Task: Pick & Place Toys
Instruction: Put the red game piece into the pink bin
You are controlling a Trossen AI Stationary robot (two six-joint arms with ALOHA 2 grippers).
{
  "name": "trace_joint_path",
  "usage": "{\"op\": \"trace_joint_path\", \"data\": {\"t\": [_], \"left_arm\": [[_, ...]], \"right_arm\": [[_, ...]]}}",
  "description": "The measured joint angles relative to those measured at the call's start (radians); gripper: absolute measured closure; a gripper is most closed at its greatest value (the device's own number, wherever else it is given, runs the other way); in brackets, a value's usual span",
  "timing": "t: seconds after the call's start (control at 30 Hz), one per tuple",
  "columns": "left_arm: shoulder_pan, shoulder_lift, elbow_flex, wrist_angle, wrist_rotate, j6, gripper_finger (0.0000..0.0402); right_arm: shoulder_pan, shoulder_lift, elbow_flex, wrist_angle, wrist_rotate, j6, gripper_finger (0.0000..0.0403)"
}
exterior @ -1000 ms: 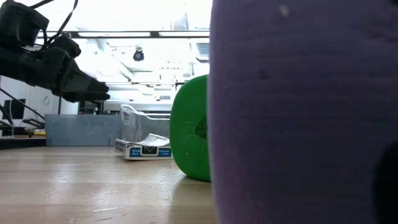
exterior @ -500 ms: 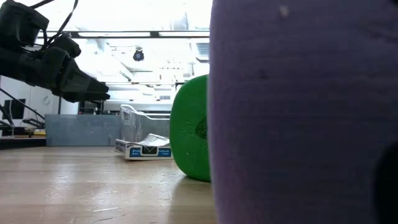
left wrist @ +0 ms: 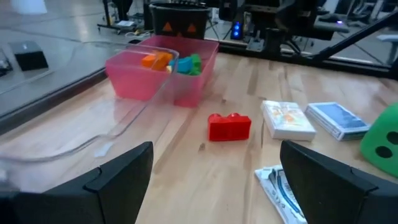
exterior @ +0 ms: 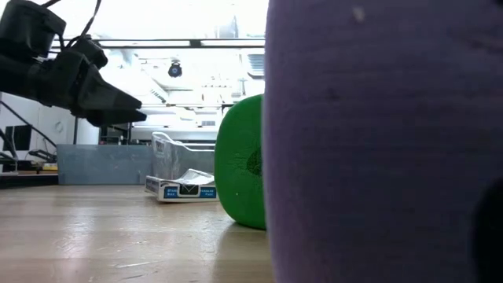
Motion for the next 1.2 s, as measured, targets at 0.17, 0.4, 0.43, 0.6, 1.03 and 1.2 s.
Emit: {"op": "trace_joint_path", "data": {"t": [0.17,0.4,0.43,0.6,1.03,1.2], "left_arm": [[0.000,0.196,0.030,0.123,0.030,0.086,0.0051],[0.000,0.544,0.298,0.027,0.048,0.265,0.0051],[0.000,0.597,0.356,-0.017,0.055,0.296,0.0051],[0.003,0.865,0.643,-0.276,0.067,0.430,0.0051],[0.107,1.257,1.135,-0.692,0.161,0.710,0.0051],[0.141,1.313,1.185,-0.701,0.215,0.801,0.0051]], "right_arm": [[0.002,-0.001,-0.041,-0.006,0.000,0.028,0.0096],[0.002,-0.001,-0.048,-0.014,-0.004,0.023,0.0096],[0.002,-0.001,-0.048,-0.014,-0.010,0.021,0.0096],[0.002,-0.001,-0.048,-0.022,-0.067,0.020,0.0096],[0.020,-0.001,-0.049,-0.041,-0.236,0.035,0.0096],[0.039,-0.001,-0.056,-0.040,-0.239,0.035,0.0096]]}}
